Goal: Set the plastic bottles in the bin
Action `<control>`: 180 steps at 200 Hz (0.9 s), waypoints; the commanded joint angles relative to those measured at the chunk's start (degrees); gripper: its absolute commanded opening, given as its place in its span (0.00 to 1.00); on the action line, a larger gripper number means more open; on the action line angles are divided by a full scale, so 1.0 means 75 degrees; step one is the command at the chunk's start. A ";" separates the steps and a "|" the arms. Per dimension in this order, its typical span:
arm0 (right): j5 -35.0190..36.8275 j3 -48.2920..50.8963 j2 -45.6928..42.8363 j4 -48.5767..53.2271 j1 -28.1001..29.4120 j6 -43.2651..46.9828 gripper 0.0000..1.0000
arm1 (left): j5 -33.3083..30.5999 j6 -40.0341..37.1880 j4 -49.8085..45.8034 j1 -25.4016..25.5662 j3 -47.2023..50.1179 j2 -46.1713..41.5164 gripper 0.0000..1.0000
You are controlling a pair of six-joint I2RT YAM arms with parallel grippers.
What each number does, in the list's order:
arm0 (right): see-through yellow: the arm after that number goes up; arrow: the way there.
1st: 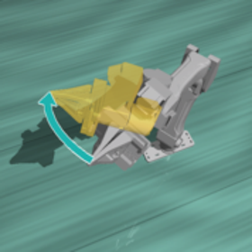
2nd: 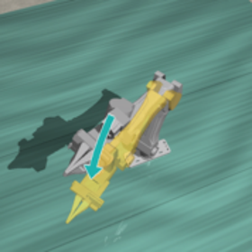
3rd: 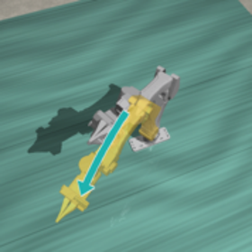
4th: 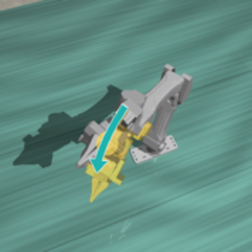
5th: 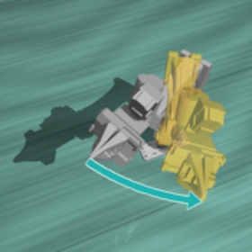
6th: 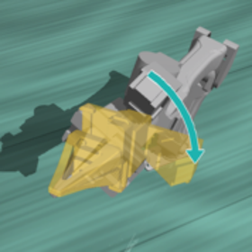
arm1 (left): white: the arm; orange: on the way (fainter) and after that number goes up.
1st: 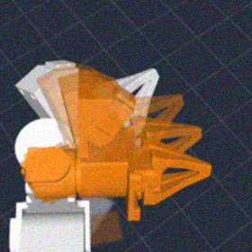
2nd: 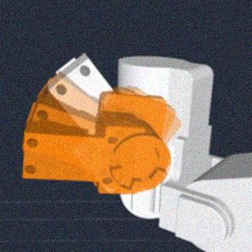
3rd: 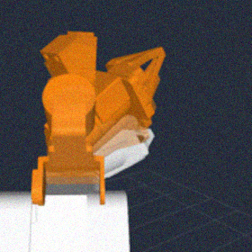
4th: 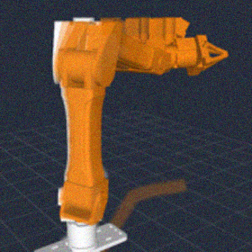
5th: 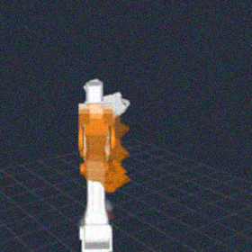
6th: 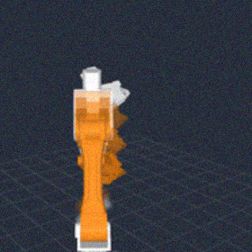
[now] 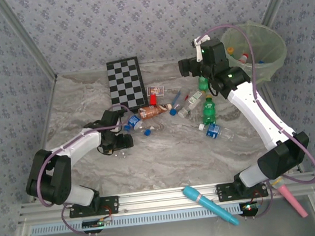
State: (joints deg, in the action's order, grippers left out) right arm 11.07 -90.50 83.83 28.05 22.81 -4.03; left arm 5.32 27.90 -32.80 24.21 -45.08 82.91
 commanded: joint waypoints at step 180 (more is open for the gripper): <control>-0.6162 -0.1309 0.1322 -0.0609 -0.0223 -0.2691 0.66 | -0.0522 -0.0961 0.0451 0.0866 -0.2017 -0.2574 0.60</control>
State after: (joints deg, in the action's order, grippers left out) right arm -25.52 -96.82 91.33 24.56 18.94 -19.88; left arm 2.94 23.92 -31.79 29.76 -55.77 63.77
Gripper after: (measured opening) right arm 0.672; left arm 0.601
